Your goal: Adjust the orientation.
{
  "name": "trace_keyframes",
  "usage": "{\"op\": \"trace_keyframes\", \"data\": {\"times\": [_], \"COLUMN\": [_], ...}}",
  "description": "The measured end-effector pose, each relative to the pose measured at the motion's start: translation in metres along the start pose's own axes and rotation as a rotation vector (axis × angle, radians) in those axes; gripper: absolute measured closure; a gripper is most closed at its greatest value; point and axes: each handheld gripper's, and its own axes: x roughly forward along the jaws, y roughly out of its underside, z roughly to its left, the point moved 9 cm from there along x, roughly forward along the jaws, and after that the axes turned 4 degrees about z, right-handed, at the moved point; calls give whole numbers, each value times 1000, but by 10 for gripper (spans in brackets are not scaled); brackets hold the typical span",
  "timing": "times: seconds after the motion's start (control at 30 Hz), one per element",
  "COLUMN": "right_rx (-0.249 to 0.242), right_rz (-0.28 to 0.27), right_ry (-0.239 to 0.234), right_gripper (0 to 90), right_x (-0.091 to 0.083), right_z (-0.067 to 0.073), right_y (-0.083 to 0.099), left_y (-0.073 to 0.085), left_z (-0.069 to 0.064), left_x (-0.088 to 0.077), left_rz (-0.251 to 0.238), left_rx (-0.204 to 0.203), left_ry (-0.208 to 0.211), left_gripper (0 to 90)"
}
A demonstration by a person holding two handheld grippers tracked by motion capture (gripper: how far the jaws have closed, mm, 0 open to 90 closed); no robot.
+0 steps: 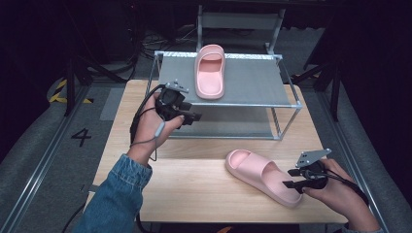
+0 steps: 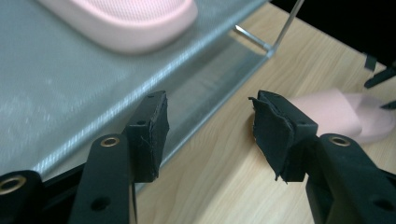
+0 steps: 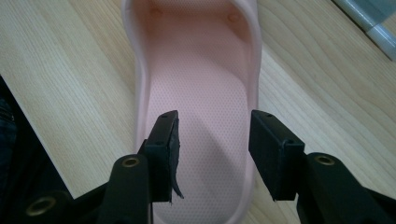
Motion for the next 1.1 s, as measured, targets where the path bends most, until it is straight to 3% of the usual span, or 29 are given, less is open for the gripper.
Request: {"op": "trace_keyframes", "data": {"times": [0.27, 0.53, 0.93, 1.1], "right_rx": [-31, -28, -84, -99], "right_rz": [-16, -18, 11, 30], "right_ry": [-29, -87, -105, -102], "right_gripper": [551, 549, 613, 664], "right_x": [5, 14, 33, 40], "right_z": [10, 26, 39, 43], "right_y": [-14, -27, -43, -48], "left_y": [35, 73, 113, 125], "left_z": [-4, 10, 15, 21], "left_x": [-2, 4, 10, 11], "left_rz": [55, 123, 144, 169], "left_rx": [-7, -45, -104, -136], "left_ry": [-16, -88, -73, -86], "left_gripper": [373, 362, 336, 306]}}
